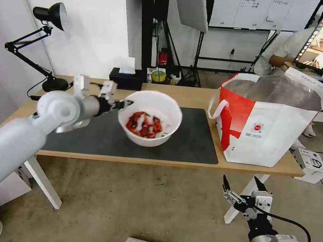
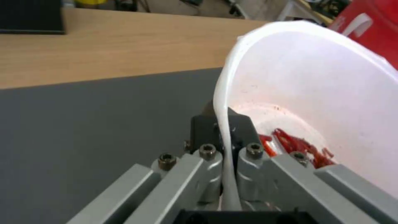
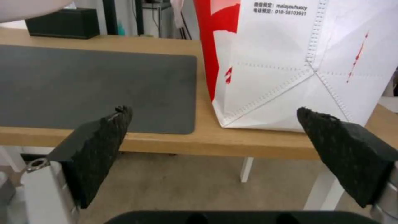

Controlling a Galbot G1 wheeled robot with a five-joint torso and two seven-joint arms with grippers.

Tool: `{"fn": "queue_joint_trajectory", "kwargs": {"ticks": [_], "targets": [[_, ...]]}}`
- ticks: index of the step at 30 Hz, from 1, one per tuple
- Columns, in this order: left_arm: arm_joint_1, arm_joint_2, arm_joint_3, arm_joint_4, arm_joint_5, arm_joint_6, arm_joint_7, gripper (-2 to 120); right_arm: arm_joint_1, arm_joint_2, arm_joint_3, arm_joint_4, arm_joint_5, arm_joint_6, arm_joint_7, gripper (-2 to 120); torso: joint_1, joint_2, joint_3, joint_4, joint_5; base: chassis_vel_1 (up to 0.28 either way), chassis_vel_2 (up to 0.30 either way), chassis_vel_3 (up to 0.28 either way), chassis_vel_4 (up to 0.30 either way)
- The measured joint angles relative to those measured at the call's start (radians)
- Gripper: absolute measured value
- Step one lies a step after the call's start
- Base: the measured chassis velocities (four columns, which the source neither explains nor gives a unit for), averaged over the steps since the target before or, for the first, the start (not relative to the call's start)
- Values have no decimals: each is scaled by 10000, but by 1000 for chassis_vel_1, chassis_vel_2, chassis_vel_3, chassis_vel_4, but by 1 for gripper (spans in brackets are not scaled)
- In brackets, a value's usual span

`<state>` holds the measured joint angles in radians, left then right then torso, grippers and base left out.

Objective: Pick up the trash from the table and place it into the takeout bag.

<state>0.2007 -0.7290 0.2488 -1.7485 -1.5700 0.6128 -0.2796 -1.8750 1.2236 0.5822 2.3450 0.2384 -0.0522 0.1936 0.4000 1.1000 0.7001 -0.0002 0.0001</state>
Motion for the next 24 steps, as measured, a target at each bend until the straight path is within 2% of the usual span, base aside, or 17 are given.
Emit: {"fn": "queue_joint_trajectory", "kwargs": {"ticks": [4, 15, 19, 20, 23, 24], "targets": [[-1116, -656, 689, 366, -513, 3, -330, 0, 0, 0, 0, 0, 0, 0, 0, 100, 0, 0, 0, 0, 1, 0, 0, 0, 0], [-3117, -1407, 1351, 721, -1430, -34, -715, 0, 0, 0, 0, 0, 0, 0, 0, 100, 0, 0, -1, 2, 2, 0, 0, 0, 0], [-3876, -2277, 1635, 1252, -1797, -71, -978, 0, 0, 0, 0, 0, 0, 0, 0, 100, 0, 0, -1, 2, 0, 0, 0, 0, 0], [-3876, -2277, 1635, 1252, -1797, -71, -978, 0, 0, 0, 0, 0, 0, 0, 0, 100, 0, 0, -1, 2, 0, 0, 0, 0, 0], [-4283, -3085, 1840, 1763, -1864, -102, -1094, 0, 0, 0, 1, 0, 0, 0, 0, 100, 0, -1, -1, -1, 3, 0, 0, 0, 0], [-4283, -3085, 1840, 1763, -1864, -102, -1094, 0, 0, 0, 1, 0, 0, 0, 0, 100, 0, -1, -1, -1, 3, 0, 0, 0, 0]]}}
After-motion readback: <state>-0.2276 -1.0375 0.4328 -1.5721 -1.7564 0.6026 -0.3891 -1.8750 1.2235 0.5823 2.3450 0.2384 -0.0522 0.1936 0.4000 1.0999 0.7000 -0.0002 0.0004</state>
